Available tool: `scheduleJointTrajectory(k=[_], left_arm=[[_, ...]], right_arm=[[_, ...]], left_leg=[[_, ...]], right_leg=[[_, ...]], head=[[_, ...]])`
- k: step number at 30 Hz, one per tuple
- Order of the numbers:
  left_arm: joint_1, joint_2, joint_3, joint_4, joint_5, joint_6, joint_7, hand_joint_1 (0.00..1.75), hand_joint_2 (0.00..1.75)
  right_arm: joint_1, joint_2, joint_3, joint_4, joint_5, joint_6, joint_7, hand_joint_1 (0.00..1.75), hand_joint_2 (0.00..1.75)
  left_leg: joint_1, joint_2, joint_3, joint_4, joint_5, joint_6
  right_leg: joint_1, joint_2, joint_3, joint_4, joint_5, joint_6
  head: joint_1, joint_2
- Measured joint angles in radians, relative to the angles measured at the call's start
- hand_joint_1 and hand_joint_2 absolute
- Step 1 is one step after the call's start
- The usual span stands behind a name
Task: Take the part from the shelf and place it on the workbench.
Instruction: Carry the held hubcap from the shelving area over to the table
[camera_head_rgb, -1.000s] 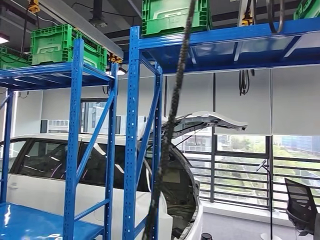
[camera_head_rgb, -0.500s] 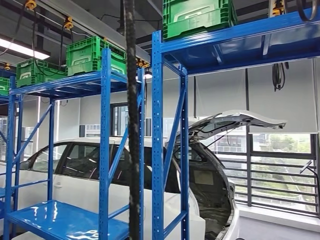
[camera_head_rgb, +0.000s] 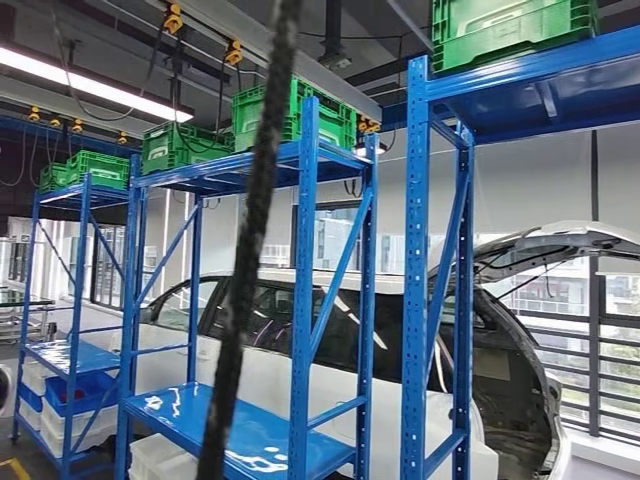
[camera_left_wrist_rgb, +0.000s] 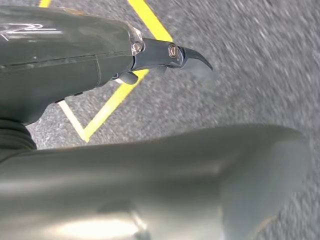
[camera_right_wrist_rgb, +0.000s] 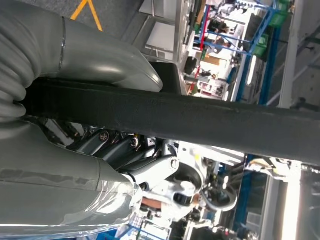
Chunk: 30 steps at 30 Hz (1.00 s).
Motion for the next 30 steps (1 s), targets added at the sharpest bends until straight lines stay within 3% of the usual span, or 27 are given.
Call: scheduleJointTrajectory(k=[1,3,4,5,6,8,10,11,13,15,17,19,20,21,23,25,26,28,30], left_arm=[[-0.002,0.003,0.002,0.000,0.000,0.002,0.002,0.00,1.75],[-0.008,0.008,0.006,0.000,-0.004,0.004,0.006,0.00,1.75],[-0.009,0.009,0.007,0.000,-0.006,0.002,0.006,0.00,1.75],[-0.009,0.010,0.007,0.000,-0.011,-0.001,0.004,0.00,1.75],[-0.009,0.011,0.007,0.000,-0.015,-0.004,0.000,0.00,1.75],[-0.010,0.011,0.007,0.000,-0.020,-0.012,-0.008,0.00,1.75],[-0.013,0.012,0.008,0.000,-0.021,-0.016,-0.013,0.00,1.75],[-0.013,0.012,0.008,0.000,-0.023,-0.017,-0.015,0.00,1.75],[-0.008,0.014,0.008,0.000,-0.026,-0.019,-0.017,0.00,1.75],[-0.005,0.015,0.008,0.000,-0.030,-0.021,-0.019,0.00,1.75],[-0.010,0.015,0.008,0.000,-0.031,-0.022,-0.021,0.00,1.75],[-0.012,0.014,0.008,0.000,-0.031,-0.024,-0.021,0.00,1.75],[-0.011,0.014,0.008,0.000,-0.032,-0.025,-0.021,0.00,1.75],[-0.009,0.014,0.008,0.000,-0.033,-0.025,-0.021,0.00,1.75],[-0.008,0.013,0.008,0.000,-0.035,-0.025,-0.019,0.00,1.75],[-0.012,0.009,0.008,0.000,-0.038,-0.024,-0.014,0.00,1.75],[-0.012,0.007,0.008,0.000,-0.041,-0.023,-0.010,0.00,1.75],[-0.006,0.002,0.008,0.000,-0.047,-0.022,-0.002,0.00,1.75],[-0.001,-0.002,0.008,0.000,-0.054,-0.022,0.005,0.00,1.75]], right_arm=[[0.001,-0.001,-0.004,0.000,0.002,0.000,-0.001,1.75,1.75],[0.001,-0.005,-0.010,0.001,0.005,0.000,-0.002,1.75,1.75],[0.001,-0.006,-0.012,0.002,0.007,0.001,-0.002,1.75,1.75],[0.001,-0.007,-0.013,0.003,0.010,0.002,-0.001,1.75,1.75],[0.000,-0.008,-0.014,0.004,0.012,0.004,0.000,1.75,1.75],[-0.003,-0.008,-0.017,0.003,0.016,0.006,0.001,1.75,1.75],[-0.006,-0.008,-0.021,0.003,0.018,0.007,0.002,1.75,1.75],[-0.007,-0.008,-0.023,0.003,0.018,0.007,0.003,1.75,1.75],[-0.010,-0.007,-0.024,0.002,0.019,0.007,0.006,1.75,1.75],[-0.011,-0.005,-0.025,0.002,0.018,0.007,0.008,1.75,1.75],[-0.009,-0.005,-0.025,0.001,0.018,0.007,0.009,1.75,1.75],[-0.004,-0.005,-0.026,0.002,0.018,0.008,0.010,1.75,1.75],[-0.002,-0.005,-0.025,0.003,0.018,0.009,0.010,1.75,1.75],[-0.001,-0.004,-0.025,0.003,0.018,0.009,0.010,1.75,1.75],[0.000,-0.004,-0.026,0.003,0.018,0.010,0.010,1.75,1.75],[0.000,-0.004,-0.026,0.002,0.019,0.011,0.011,1.75,1.75],[0.000,-0.003,-0.026,0.002,0.019,0.012,0.012,1.75,1.75],[0.000,-0.003,-0.026,0.002,0.019,0.015,0.014,1.75,1.75],[-0.002,-0.003,-0.026,0.001,0.019,0.018,0.014,1.75,1.75]], left_leg=[[-0.001,-0.009,-0.002,0.000,0.002,0.005],[-0.006,-0.033,-0.005,0.000,0.005,0.012],[-0.010,-0.046,-0.006,0.000,0.007,0.015],[-0.014,-0.059,-0.006,0.000,0.008,0.017],[-0.018,-0.072,-0.006,0.000,0.009,0.018],[-0.023,-0.098,-0.007,0.001,0.013,0.020],[-0.021,-0.122,-0.013,0.002,0.018,0.016],[-0.018,-0.133,-0.018,0.001,0.021,0.012],[-0.015,-0.144,-0.025,0.001,0.024,0.002],[-0.018,-0.106,-0.044,0.036,-0.006,-0.007],[-0.013,-0.054,-0.092,0.144,-0.070,-0.019],[-0.002,-0.035,-0.134,0.246,-0.108,-0.033],[0.004,-0.030,-0.133,0.252,-0.101,-0.039],[0.009,-0.023,-0.113,0.220,-0.078,-0.046],[0.013,0.017,-0.045,0.097,-0.022,-0.060],[0.009,0.050,-0.007,0.021,-0.001,-0.051],[0.005,0.051,-0.007,0.015,-0.006,-0.041],[0.004,0.030,-0.012,0.014,-0.003,-0.018],[0.004,0.011,-0.014,0.013,0.001,-0.003]], right_leg=[[-0.001,0.029,-0.024,0.057,-0.033,0.001],[0.000,0.055,-0.085,0.191,-0.089,-0.003],[0.001,0.059,-0.103,0.228,-0.095,-0.006],[0.003,0.062,-0.104,0.227,-0.080,-0.012],[0.006,0.069,-0.087,0.187,-0.049,-0.020],[0.013,0.112,-0.028,0.054,0.022,-0.045],[0.018,0.150,0.007,-0.028,0.053,-0.060],[0.019,0.151,0.011,-0.039,0.052,-0.061],[0.018,0.127,0.016,-0.054,0.057,-0.058],[0.011,0.101,0.020,-0.069,0.065,-0.056],[0.009,0.071,0.020,-0.075,0.068,-0.056],[0.008,0.039,0.019,-0.074,0.067,-0.055],[0.007,0.026,0.018,-0.073,0.066,-0.052],[0.004,0.013,0.019,-0.071,0.064,-0.049],[0.002,-0.009,0.019,-0.061,0.055,-0.034],[0.005,-0.027,0.018,-0.050,0.046,-0.017],[0.008,-0.035,0.019,-0.048,0.044,-0.011],[0.005,-0.047,0.024,-0.050,0.041,-0.002],[-0.002,-0.014,0.014,-0.019,0.011,0.005]], head=[[0.000,0.000],[0.000,0.000],[0.000,0.000],[0.000,0.000],[0.000,0.000],[0.000,0.000],[0.000,0.000],[0.000,0.000],[0.001,0.000],[0.001,0.000],[0.002,0.000],[0.002,0.000],[0.002,0.000],[0.002,0.000],[0.002,0.000],[0.001,0.000],[0.001,0.000],[0.001,0.000],[0.001,0.000]])
